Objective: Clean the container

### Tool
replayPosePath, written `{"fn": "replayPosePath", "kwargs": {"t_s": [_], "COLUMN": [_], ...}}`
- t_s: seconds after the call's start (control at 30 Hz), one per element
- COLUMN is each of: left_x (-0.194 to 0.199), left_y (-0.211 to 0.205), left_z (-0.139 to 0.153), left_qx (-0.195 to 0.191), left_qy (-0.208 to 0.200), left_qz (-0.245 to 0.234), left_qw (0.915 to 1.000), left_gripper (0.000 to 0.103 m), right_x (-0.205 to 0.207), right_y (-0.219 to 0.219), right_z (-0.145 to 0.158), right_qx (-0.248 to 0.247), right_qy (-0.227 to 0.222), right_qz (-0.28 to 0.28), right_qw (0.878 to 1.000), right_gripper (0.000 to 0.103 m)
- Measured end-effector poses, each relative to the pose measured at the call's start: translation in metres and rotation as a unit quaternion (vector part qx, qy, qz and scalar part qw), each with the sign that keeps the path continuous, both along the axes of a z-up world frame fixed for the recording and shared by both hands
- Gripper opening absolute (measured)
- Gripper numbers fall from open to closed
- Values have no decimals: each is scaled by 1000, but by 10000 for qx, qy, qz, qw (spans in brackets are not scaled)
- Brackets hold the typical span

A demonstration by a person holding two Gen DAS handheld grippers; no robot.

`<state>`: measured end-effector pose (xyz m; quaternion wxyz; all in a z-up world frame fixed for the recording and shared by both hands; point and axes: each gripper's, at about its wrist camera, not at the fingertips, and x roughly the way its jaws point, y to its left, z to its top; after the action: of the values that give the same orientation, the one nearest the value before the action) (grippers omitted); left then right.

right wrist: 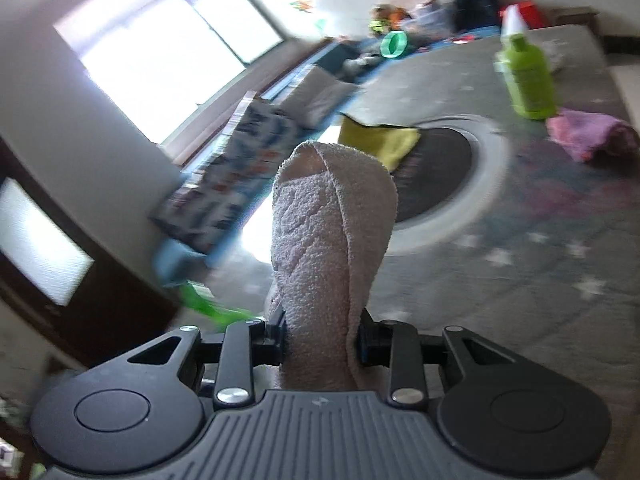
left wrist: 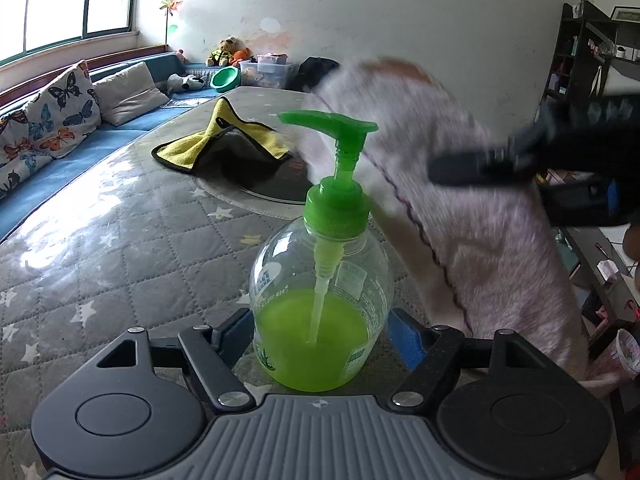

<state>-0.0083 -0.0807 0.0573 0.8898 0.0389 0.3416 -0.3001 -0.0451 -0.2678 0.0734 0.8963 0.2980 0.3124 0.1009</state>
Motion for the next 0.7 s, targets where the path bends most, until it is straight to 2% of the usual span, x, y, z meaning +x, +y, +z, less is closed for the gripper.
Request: {"fn": "replayPosePath", "kwargs": {"t_s": [0.07, 0.13, 0.27, 0.47, 0.7], "left_x": [0, 0, 1, 1, 3], "left_y": [0, 0, 2, 2, 2], "left_z": [0, 0, -1, -2, -3], "left_qx": [-11, -8, -14, -12, -16], "left_qy": [0, -17, -13, -17, -14], "left_qz": [-3, -16, -33, -70, -70], "left_qw": [10000, 10000, 10000, 10000, 10000], "left_gripper": [77, 77, 77, 77, 77], "right_x": [5, 14, 36, 40, 49], "right_y": [4, 9, 14, 12, 4], "right_z": [3, 2, -16, -29, -58], "right_qx": [94, -47, -92, -219, -366], "right_qy": [-67, -20, 271, 297, 757], "right_qz": [133, 119, 138, 56, -136], "right_qw": [9998, 9999, 9995, 9993, 9964], "right_gripper": [31, 31, 31, 31, 31]}}
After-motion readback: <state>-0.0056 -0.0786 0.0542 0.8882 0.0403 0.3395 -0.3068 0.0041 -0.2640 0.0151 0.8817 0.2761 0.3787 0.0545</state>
